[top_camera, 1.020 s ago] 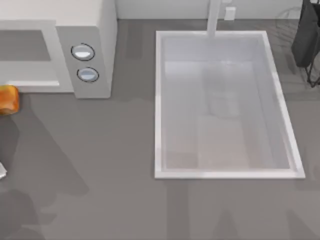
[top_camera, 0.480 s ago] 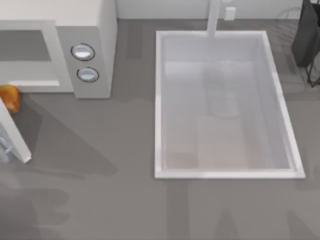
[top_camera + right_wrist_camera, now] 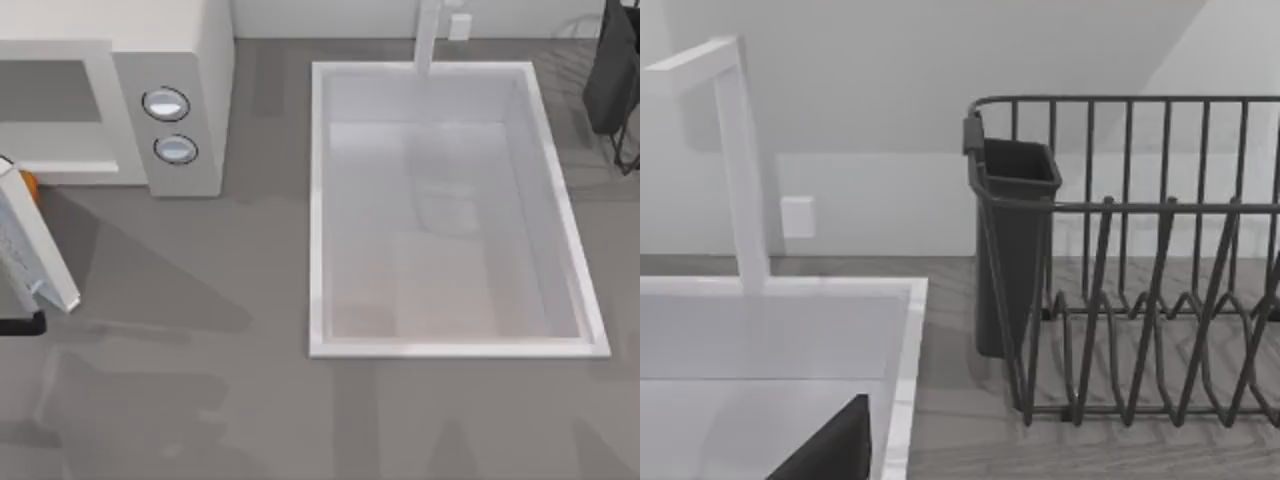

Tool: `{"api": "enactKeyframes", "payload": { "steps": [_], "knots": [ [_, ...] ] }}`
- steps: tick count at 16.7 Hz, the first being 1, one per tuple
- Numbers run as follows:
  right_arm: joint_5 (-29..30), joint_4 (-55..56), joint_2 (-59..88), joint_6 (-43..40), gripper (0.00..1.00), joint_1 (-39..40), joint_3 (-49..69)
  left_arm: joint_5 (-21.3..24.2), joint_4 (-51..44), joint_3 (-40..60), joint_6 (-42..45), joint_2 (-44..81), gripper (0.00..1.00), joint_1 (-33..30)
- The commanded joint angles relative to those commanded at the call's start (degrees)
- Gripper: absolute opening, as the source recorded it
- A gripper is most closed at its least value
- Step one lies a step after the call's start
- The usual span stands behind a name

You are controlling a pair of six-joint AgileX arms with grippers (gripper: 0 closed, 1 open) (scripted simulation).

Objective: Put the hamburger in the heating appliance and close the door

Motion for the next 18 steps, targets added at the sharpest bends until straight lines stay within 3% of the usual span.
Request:
{"api": "enactKeyframes", "payload": {
  "steps": [5, 12, 18],
  "knots": [
    [0.0, 0.0, 0.0, 0.0, 1.0, 0.0, 0.0, -5.84, 0.21, -1.65, -6.4, -2.78, 0.0, -8.48],
    [0.0, 0.0, 0.0, 0.0, 1.0, 0.0, 0.0, -5.77, 1.07, -0.23, -6.49, -0.46, 0.0, -8.5],
    [0.0, 0.0, 0.0, 0.0, 1.0, 0.0, 0.0, -5.89, 6.91, 8.07, -6.52, 13.86, 0.0, -8.82]
  ]
}}
